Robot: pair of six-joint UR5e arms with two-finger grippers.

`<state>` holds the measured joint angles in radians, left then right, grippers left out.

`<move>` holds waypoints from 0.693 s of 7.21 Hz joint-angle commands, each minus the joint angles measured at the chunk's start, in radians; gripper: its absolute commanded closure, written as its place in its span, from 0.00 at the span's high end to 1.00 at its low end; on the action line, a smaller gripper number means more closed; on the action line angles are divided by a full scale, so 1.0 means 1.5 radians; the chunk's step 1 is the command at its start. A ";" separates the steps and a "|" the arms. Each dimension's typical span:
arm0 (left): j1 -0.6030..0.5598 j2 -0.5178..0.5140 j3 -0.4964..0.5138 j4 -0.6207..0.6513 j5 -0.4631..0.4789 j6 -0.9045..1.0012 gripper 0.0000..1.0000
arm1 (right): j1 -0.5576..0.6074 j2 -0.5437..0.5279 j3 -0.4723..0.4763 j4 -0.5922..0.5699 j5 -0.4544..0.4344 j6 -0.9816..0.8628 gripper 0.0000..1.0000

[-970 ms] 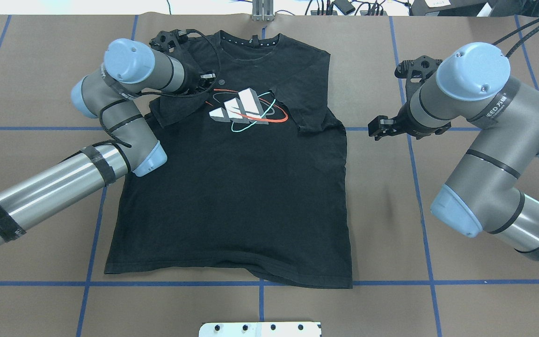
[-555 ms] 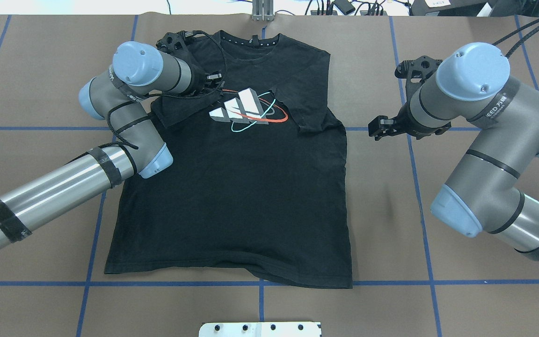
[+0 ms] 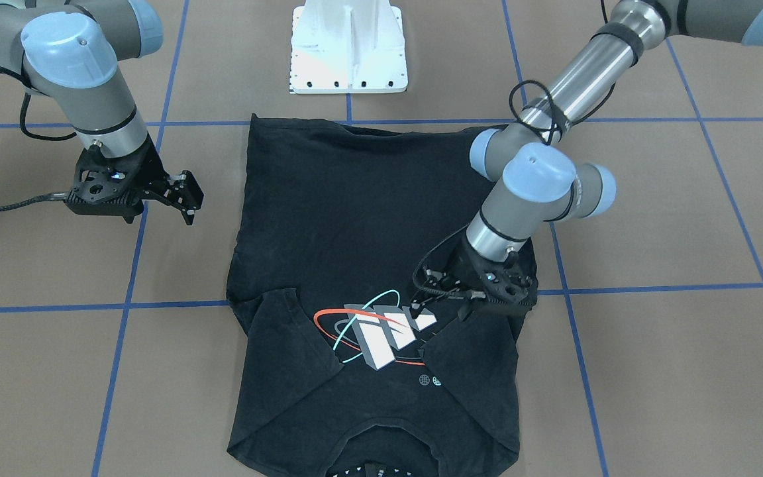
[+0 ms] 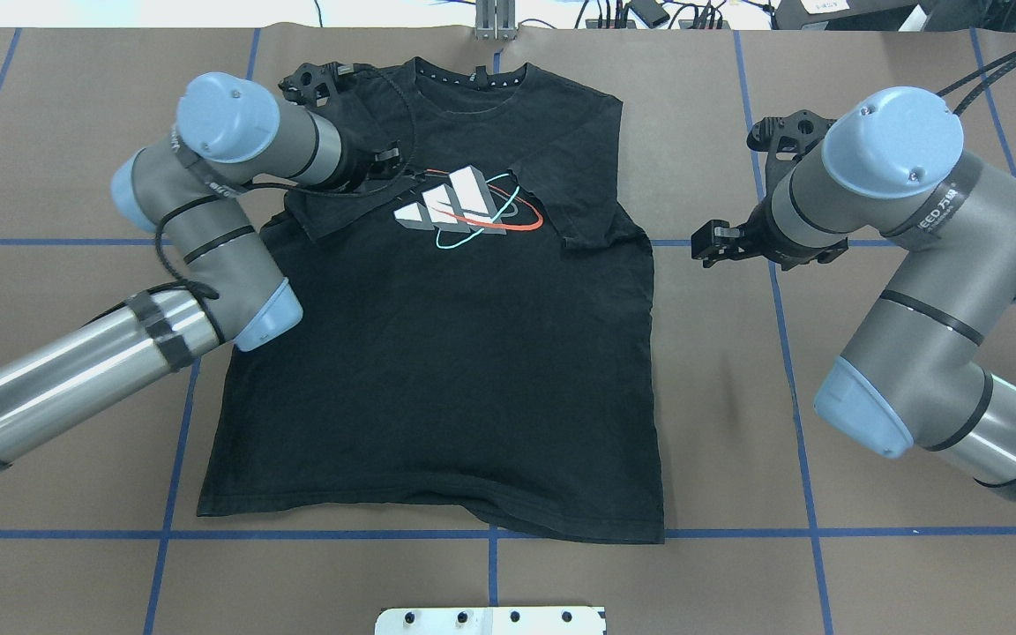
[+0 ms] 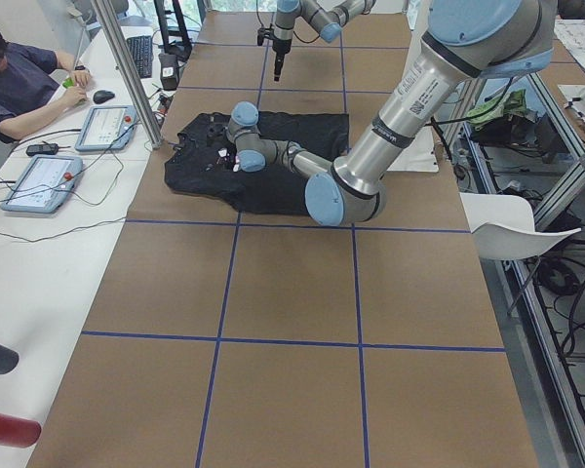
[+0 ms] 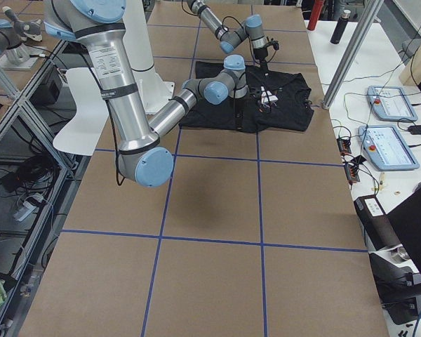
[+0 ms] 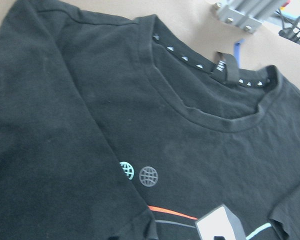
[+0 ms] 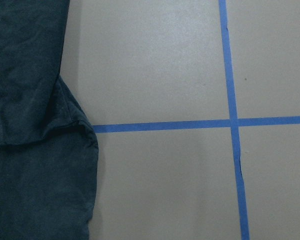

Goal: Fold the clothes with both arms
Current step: 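Grasp the sleeve with the left gripper and fold it toward the collar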

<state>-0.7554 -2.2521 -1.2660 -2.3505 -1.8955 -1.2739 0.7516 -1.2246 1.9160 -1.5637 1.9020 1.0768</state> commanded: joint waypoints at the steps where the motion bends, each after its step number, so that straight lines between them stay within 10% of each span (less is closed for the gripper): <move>1: 0.015 0.155 -0.215 0.085 -0.001 0.028 1.00 | -0.045 -0.032 0.064 -0.001 -0.007 0.064 1.00; 5: 0.132 0.396 -0.432 0.069 0.003 0.027 1.00 | -0.223 -0.111 0.196 -0.001 -0.122 0.247 1.00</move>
<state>-0.6174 -1.7540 -1.8338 -2.2355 -1.8948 -1.2322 0.5075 -1.3645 2.1599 -1.5646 1.7736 1.3582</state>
